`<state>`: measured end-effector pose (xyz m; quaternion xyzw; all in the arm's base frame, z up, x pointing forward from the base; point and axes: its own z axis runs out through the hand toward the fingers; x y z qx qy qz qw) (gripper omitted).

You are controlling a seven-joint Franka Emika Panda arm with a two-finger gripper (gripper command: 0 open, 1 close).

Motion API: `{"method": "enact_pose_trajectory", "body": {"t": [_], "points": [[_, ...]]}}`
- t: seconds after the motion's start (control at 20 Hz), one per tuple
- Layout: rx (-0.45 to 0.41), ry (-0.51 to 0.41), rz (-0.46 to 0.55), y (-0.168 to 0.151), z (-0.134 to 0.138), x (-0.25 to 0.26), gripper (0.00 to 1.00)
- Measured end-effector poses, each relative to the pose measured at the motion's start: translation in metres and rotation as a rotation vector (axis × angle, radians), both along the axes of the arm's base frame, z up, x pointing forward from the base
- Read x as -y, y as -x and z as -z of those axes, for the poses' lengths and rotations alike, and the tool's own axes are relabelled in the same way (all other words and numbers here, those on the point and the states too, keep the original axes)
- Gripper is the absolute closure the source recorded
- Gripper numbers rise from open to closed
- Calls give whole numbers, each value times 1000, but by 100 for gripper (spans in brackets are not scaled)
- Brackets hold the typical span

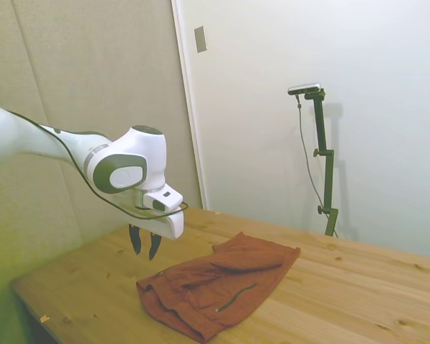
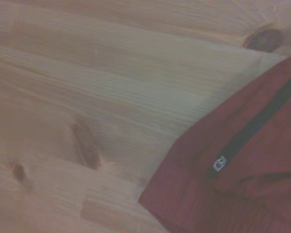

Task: Unfold the shorts

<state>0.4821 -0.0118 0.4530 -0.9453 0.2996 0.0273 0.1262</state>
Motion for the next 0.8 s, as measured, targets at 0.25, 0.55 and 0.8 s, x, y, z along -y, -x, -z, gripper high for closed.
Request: {"method": "enact_pose_trajectory", "body": {"t": [0.25, 0.55, 0.8], "points": [[48, 86, 243, -33, -26, 58, 0], [78, 195, 530, -111, -29, 123, 0], [75, 297, 758, -158, -2, 166, 0]]}}
